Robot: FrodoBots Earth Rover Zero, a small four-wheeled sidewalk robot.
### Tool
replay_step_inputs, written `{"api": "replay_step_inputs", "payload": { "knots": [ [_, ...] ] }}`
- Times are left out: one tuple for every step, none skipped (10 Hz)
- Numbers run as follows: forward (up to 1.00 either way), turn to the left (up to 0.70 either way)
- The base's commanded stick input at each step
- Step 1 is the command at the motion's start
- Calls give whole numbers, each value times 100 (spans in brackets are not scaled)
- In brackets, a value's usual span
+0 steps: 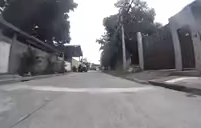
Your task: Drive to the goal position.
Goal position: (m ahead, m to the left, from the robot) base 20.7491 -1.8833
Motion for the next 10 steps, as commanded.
{"api": "replay_step_inputs", "payload": {
  "knots": [
    [50, 0],
    [50, 0],
    [50, 0],
    [50, 0],
    [50, 0],
    [50, 0],
    [50, 0],
    [50, 0],
    [50, 0],
    [50, 0]
  ]
}}
